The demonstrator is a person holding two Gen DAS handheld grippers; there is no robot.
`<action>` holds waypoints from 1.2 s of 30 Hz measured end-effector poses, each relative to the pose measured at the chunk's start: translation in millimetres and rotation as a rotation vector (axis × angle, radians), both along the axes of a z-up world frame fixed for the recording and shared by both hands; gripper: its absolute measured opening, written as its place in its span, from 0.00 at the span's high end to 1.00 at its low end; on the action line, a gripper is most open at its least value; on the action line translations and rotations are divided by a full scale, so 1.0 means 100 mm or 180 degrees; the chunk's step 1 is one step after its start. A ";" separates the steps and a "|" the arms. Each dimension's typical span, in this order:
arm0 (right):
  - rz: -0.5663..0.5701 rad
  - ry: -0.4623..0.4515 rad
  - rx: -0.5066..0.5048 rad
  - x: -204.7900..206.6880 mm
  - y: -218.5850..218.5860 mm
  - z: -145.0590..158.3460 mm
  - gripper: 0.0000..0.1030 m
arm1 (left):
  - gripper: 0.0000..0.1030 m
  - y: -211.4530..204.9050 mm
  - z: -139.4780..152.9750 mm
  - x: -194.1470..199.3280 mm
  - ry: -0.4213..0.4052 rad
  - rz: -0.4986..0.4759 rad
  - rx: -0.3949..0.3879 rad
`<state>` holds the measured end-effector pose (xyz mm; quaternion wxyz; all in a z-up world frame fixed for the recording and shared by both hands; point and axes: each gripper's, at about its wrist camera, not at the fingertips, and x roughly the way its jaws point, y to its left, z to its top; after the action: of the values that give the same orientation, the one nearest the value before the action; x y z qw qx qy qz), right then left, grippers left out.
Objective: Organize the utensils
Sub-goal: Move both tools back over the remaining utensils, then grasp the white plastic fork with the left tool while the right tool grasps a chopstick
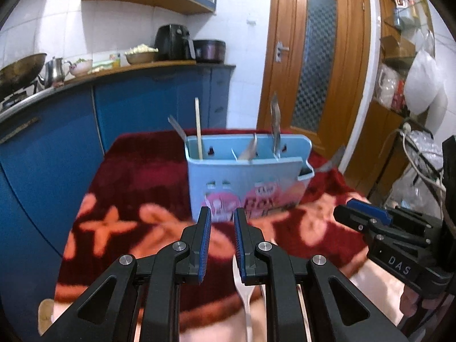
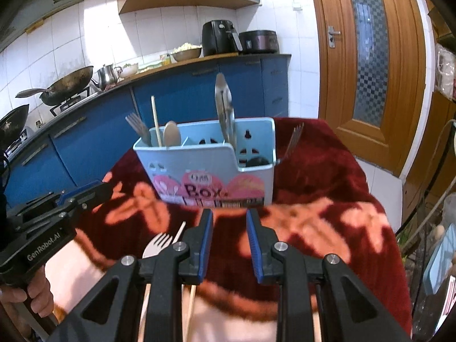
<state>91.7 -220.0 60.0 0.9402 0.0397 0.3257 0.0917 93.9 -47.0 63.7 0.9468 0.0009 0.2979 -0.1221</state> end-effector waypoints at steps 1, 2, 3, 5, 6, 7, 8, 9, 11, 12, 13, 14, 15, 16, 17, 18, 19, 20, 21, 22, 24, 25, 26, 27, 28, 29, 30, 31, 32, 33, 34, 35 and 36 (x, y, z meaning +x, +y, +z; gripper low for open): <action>0.0003 0.0029 -0.0004 -0.02 0.00 -0.02 0.74 | 0.84 -0.01 -0.03 -0.01 0.0045 -0.0014 0.0024; 0.0007 0.0054 -0.0008 -0.03 -0.01 -0.04 0.74 | 0.84 -0.01 -0.06 -0.01 0.0089 -0.0025 0.0054; 0.0008 0.0091 -0.0009 -0.05 -0.01 -0.07 0.74 | 0.84 -0.02 -0.11 -0.02 0.0155 -0.0037 0.0092; 0.0018 0.0162 0.0007 -0.07 -0.02 -0.11 0.74 | 0.84 -0.02 -0.17 -0.02 0.0253 -0.0058 0.0125; 0.0023 0.0192 0.0021 -0.08 -0.03 -0.13 0.74 | 0.84 -0.03 -0.21 -0.02 0.0329 -0.0075 0.0140; 0.0030 0.0230 0.0039 -0.09 -0.04 -0.15 0.74 | 0.84 -0.03 -0.24 -0.02 0.0380 -0.0083 0.0149; 0.0038 0.0270 0.0051 -0.10 -0.04 -0.18 0.74 | 0.84 -0.03 -0.28 -0.02 0.0440 -0.0097 0.0161; 0.0039 0.0307 0.0052 -0.12 -0.05 -0.20 0.74 | 0.84 -0.04 -0.30 -0.02 0.0500 -0.0115 0.0166; 0.0041 0.0346 0.0040 -0.15 -0.06 -0.23 0.74 | 0.84 -0.05 -0.35 -0.01 0.0594 -0.0145 0.0180; 0.0042 0.0364 0.0042 -0.16 -0.07 -0.25 0.74 | 0.84 -0.06 -0.37 -0.01 0.0645 -0.0166 0.0196; 0.0042 0.0381 0.0051 -0.18 -0.07 -0.26 0.74 | 0.84 -0.07 -0.39 -0.01 0.0691 -0.0187 0.0210; 0.0046 0.0411 0.0074 -0.20 -0.09 -0.27 0.74 | 0.84 -0.08 -0.41 -0.01 0.0737 -0.0209 0.0216; 0.0052 0.0437 0.0097 -0.21 -0.10 -0.28 0.74 | 0.84 -0.09 -0.42 -0.01 0.0791 -0.0237 0.0207; 0.0055 0.0457 0.0109 -0.22 -0.11 -0.30 0.74 | 0.84 -0.10 -0.44 -0.01 0.0855 -0.0265 0.0188; 0.0055 0.0476 0.0113 -0.23 -0.12 -0.31 0.74 | 0.84 -0.10 -0.46 0.00 0.0920 -0.0292 0.0169; 0.0055 0.0488 0.0111 -0.24 -0.13 -0.32 0.74 | 0.84 -0.11 -0.48 0.00 0.0986 -0.0317 0.0156; 0.0058 0.0500 0.0106 -0.25 -0.14 -0.32 0.74 | 0.84 -0.12 -0.49 0.01 0.1030 -0.0331 0.0153; 0.0061 0.0511 0.0103 -0.26 -0.15 -0.33 0.74 | 0.84 -0.13 -0.51 0.02 0.1071 -0.0344 0.0154; 0.0063 0.0523 0.0109 -0.27 -0.16 -0.34 0.74 | 0.84 -0.14 -0.53 0.02 0.1117 -0.0357 0.0163; 0.0068 0.0532 0.0120 -0.27 -0.16 -0.34 0.74 | 0.84 -0.15 -0.55 0.03 0.1162 -0.0364 0.0173; 0.0077 0.0544 0.0136 -0.28 -0.18 -0.35 0.74 | 0.84 -0.17 -0.59 0.05 0.1264 -0.0375 0.0166; 0.0076 0.0545 0.0136 -0.28 -0.18 -0.35 0.74 | 0.84 -0.17 -0.62 0.07 0.1304 -0.0382 0.0154; 0.0075 0.0545 0.0139 -0.29 -0.19 -0.35 0.74 | 0.84 -0.18 -0.64 0.09 0.1362 -0.0389 0.0134; 0.0077 0.0548 0.0144 -0.29 -0.19 -0.35 0.74 | 0.84 -0.18 -0.65 0.10 0.1410 -0.0395 0.0120; 0.0079 0.0554 0.0150 -0.29 -0.19 -0.36 0.74 | 0.84 -0.18 -0.68 0.12 0.1473 -0.0404 0.0091; 0.0083 0.0561 0.0156 -0.29 -0.20 -0.37 0.74 | 0.84 -0.18 -0.69 0.14 0.1521 -0.0406 0.0066; 0.0085 0.0567 0.0158 -0.29 -0.20 -0.38 0.74 | 0.84 -0.18 -0.71 0.15 0.1578 -0.0410 0.0035; 0.0087 0.0572 0.0160 -0.29 -0.21 -0.38 0.74 | 0.84 -0.17 -0.73 0.17 0.1624 -0.0407 -0.0009; 0.0088 0.0577 0.0163 -0.29 -0.21 -0.39 0.74 | 0.84 -0.16 -0.75 0.17 0.1646 -0.0404 -0.0051; 0.0087 0.0585 0.0168 -0.29 -0.22 -0.40 0.74 | 0.84 -0.16 -0.75 0.18 0.1660 -0.0406 -0.0085; 0.0089 0.0592 0.0173 -0.29 -0.22 -0.40 0.74 | 0.84 -0.15 -0.75 0.19 0.1665 -0.0409 -0.0095; 0.0092 0.0605 0.0181 -0.28 -0.23 -0.41 0.74 | 0.84 -0.15 -0.75 0.19 0.1671 -0.0417 -0.0104; 0.0093 0.0617 0.0183 -0.28 -0.23 -0.42 0.74 | 0.84 -0.16 -0.76 0.19 0.1675 -0.0437 -0.0089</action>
<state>63.9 -243.1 17.9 0.9013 0.0706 0.4130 0.1105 113.0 -63.5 -12.0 0.8262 -0.0237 0.5312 -0.1860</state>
